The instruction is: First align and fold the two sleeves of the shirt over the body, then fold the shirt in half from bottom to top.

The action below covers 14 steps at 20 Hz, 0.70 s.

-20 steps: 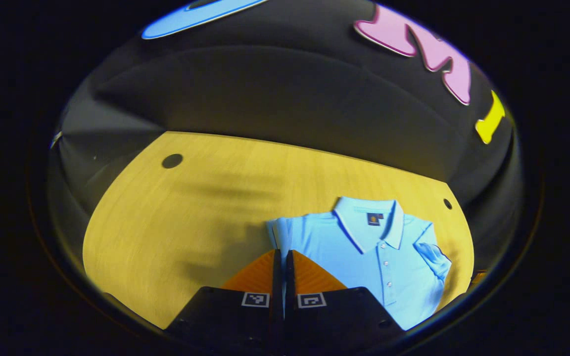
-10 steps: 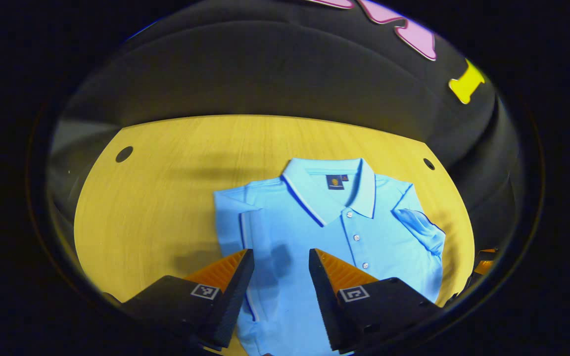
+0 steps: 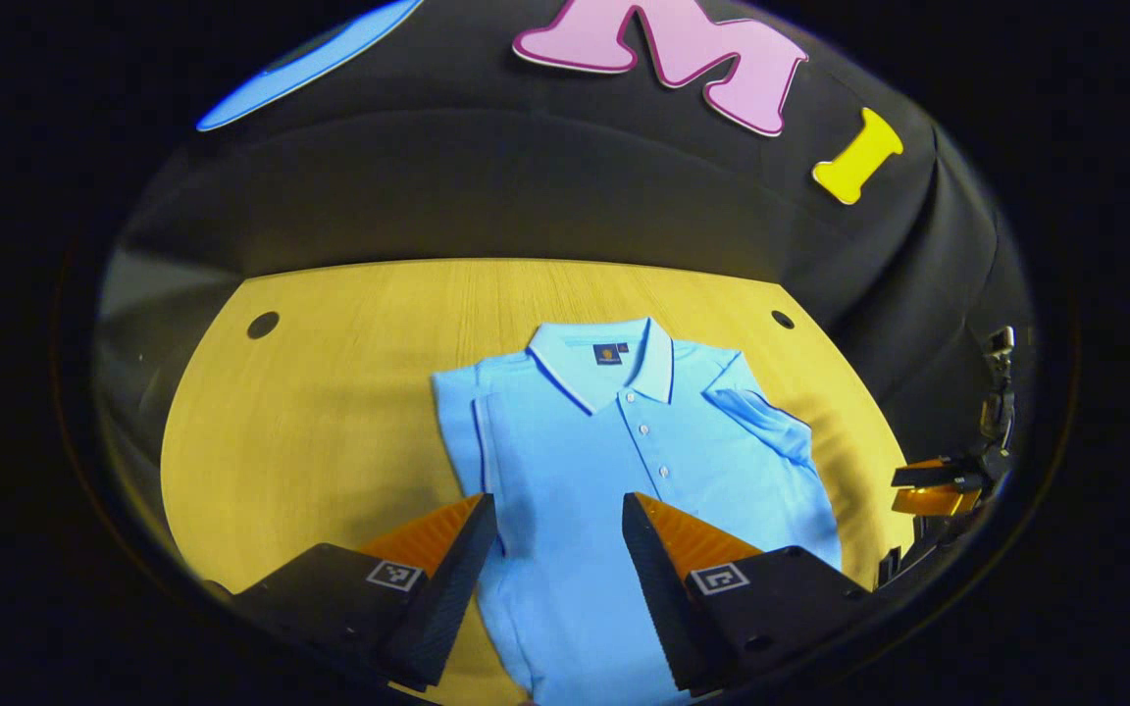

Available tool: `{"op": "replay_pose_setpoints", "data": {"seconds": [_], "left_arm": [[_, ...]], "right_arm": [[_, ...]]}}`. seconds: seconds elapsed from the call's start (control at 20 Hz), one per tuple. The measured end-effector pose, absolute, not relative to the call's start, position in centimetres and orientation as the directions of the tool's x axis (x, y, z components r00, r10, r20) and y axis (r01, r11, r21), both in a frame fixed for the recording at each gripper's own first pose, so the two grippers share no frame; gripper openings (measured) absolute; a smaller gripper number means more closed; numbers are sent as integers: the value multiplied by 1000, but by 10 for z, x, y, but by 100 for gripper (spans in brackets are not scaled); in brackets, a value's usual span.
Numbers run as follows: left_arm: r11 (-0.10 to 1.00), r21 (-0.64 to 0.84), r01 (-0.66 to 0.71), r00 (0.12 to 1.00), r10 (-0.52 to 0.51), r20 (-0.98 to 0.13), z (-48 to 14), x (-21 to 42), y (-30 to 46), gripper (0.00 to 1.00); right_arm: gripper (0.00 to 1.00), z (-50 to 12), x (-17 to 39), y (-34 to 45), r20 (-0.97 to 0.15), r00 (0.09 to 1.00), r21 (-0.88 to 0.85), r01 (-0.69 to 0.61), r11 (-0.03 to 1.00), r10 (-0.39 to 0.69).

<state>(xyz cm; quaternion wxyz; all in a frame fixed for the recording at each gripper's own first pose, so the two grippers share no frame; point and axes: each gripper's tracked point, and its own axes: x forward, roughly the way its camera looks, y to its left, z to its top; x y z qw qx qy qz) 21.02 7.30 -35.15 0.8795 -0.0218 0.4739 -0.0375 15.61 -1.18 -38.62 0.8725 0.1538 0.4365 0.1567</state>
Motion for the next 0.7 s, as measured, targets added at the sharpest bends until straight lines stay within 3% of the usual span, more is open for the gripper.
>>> {"op": "replay_pose_setpoints", "data": {"seconds": [0.4,0.7], "left_arm": [[982,-137,-128,469,-61,-881,-354,71,110,84],[972,-161,-173,395,-81,-915,-372,7,100,84]], "right_arm": [[98,-406,105,1,-750,498,424,-145,894,436],[98,-428,54,-1,-790,427,418,-147,896,439]]}}
